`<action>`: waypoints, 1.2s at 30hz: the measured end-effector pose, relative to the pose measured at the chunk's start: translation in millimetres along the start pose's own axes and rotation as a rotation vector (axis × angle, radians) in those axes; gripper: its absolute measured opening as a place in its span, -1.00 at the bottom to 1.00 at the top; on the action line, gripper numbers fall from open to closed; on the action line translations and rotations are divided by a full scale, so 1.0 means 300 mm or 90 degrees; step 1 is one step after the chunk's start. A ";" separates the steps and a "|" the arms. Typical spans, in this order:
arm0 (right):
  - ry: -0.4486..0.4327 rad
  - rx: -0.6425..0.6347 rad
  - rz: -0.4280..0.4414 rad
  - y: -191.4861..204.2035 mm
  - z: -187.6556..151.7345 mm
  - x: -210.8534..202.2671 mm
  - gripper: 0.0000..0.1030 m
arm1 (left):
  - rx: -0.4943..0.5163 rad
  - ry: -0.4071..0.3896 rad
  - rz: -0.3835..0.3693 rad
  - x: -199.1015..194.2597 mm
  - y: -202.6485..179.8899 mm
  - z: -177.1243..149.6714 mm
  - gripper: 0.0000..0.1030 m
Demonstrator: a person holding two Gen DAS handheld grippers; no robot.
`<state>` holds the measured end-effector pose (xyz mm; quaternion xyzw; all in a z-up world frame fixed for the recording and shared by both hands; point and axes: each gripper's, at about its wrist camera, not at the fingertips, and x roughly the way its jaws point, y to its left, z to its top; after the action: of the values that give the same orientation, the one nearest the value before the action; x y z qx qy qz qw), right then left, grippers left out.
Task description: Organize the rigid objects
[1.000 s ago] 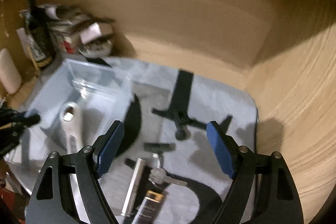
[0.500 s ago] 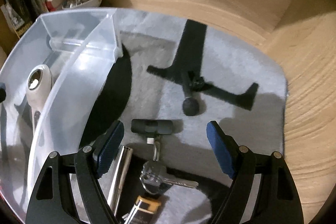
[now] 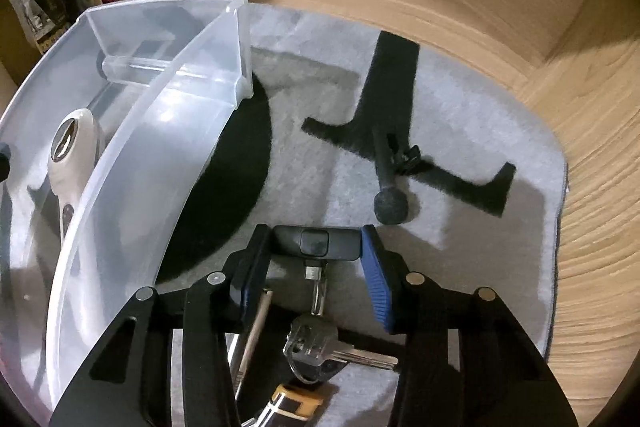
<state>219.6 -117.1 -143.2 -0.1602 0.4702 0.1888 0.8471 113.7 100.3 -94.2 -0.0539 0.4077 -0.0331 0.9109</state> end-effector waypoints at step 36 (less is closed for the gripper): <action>-0.219 -0.076 0.074 0.272 0.081 -0.393 -0.19 | 0.001 0.000 -0.001 0.000 0.001 0.000 -0.74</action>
<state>141.6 -54.5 -37.6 -0.1483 0.3148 0.2899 0.8916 113.6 100.5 -94.3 -0.0537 0.4078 -0.0337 0.9109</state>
